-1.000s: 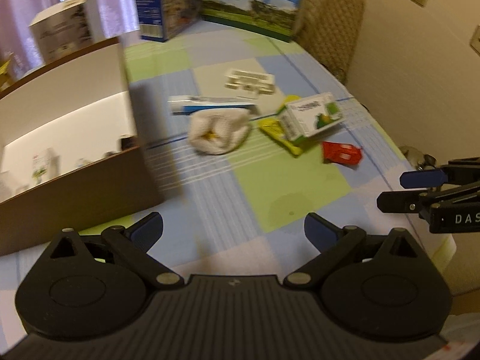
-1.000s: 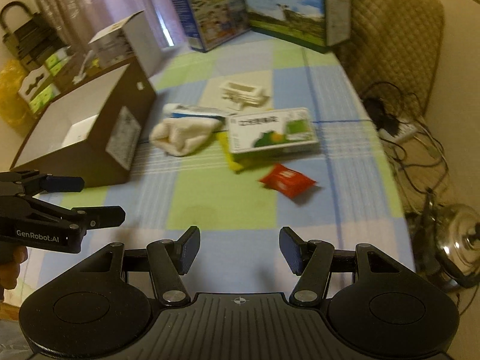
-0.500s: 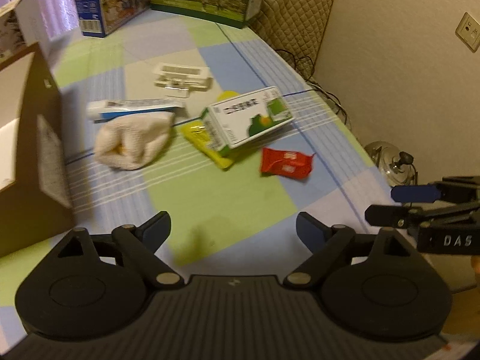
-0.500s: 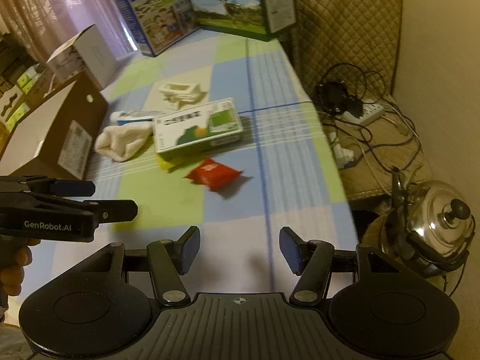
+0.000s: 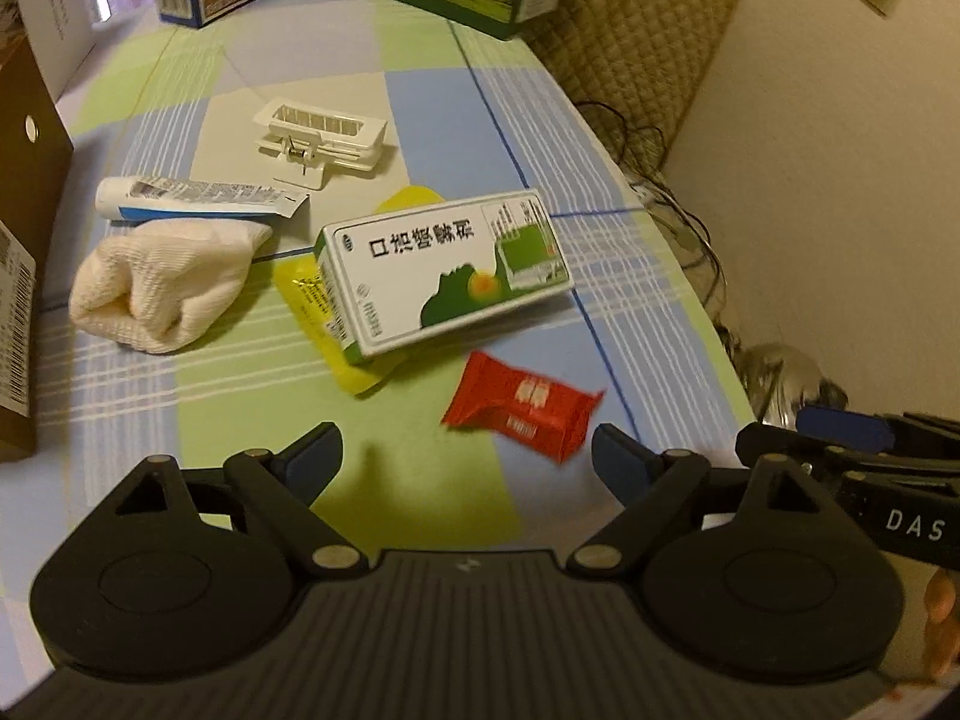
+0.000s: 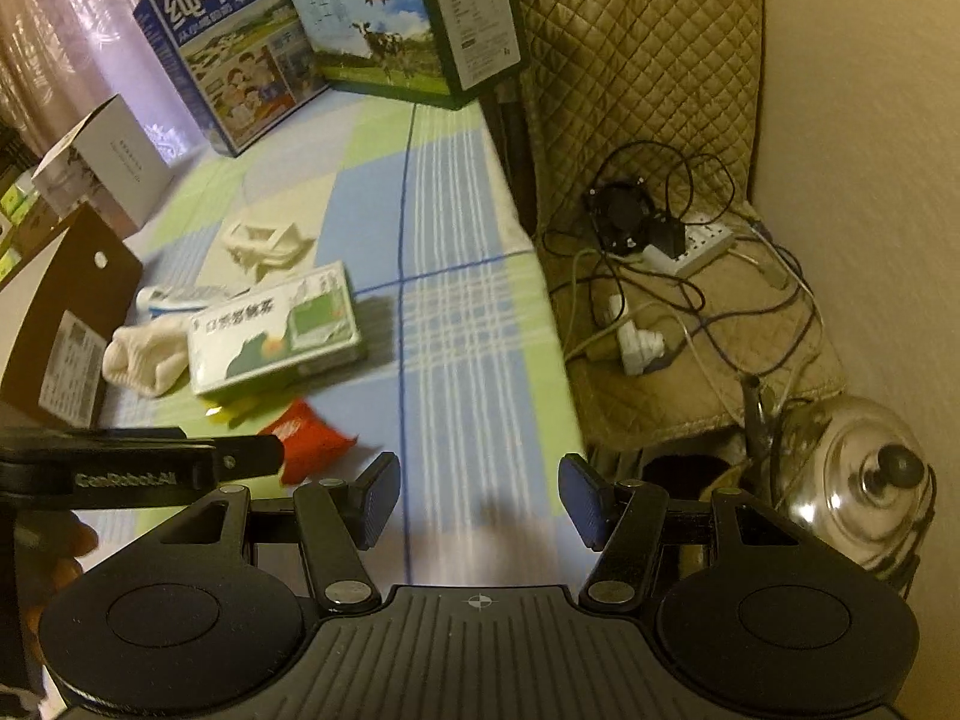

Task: Organize objects
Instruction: 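Withdraw both tools from the box toward the items on the table, then grasp the red candy packet with the left tool and lift it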

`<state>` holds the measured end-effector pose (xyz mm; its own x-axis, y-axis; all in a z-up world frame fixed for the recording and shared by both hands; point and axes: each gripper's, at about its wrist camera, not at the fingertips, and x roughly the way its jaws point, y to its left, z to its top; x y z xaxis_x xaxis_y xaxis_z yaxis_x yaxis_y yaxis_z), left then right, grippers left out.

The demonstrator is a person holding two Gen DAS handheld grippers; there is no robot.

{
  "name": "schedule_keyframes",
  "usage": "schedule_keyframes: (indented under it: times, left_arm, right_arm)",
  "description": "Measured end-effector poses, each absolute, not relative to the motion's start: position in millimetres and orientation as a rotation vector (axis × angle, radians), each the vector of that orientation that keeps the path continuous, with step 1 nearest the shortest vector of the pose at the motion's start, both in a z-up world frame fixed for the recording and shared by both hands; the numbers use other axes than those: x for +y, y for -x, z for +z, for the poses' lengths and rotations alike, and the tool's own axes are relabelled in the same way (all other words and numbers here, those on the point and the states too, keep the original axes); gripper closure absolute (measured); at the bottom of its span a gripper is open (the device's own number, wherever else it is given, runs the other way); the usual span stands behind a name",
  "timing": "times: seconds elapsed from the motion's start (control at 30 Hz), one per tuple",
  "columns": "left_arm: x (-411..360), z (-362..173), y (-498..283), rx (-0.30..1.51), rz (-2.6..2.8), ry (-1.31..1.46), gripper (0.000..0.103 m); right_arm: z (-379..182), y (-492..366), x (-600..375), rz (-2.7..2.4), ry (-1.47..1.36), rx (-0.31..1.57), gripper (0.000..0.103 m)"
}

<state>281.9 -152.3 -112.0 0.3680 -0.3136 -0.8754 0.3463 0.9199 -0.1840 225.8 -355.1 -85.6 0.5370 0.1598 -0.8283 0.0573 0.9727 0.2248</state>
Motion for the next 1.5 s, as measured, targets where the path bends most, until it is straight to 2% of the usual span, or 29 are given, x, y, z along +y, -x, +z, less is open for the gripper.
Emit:
schedule_keyframes:
  times: [0.4,0.67,0.8,1.07,1.17,1.23,1.5]
  left_arm:
    - [-191.9,-140.2,-305.1,1.140,-0.297,-0.048,0.016]
    - [-172.6,-143.7,-289.1,1.113,-0.302,-0.152,0.028]
    - [-164.5,-141.7,-284.9,1.080,-0.351,-0.205,0.031]
    - [-188.7,-138.6,-274.0,0.922,-0.496,-0.506,0.031]
    - [-193.3,-141.8,-273.9,0.913,-0.528,-0.545,0.042]
    - [-192.6,-142.9,-274.1,0.937,-0.541,-0.511,0.055]
    - [-188.8,-138.0,-271.3,1.008,-0.582,-0.444,0.061]
  right_arm:
    - [-101.6,-238.8,-369.2,0.087,-0.249,1.043,0.047]
    - [-110.8,-239.1,-370.8,0.106,-0.264,1.068,0.047]
    - [-114.1,-240.0,-372.0,0.106,-0.269,1.077,0.047]
    - [-110.3,-236.8,-380.6,0.081,-0.274,1.066,0.047]
    - [-111.1,-233.9,-385.1,0.064,-0.284,1.070,0.047]
    - [-112.2,-231.9,-387.1,0.055,-0.288,1.075,0.047]
    - [-113.9,-227.7,-390.3,0.043,-0.294,1.084,0.047]
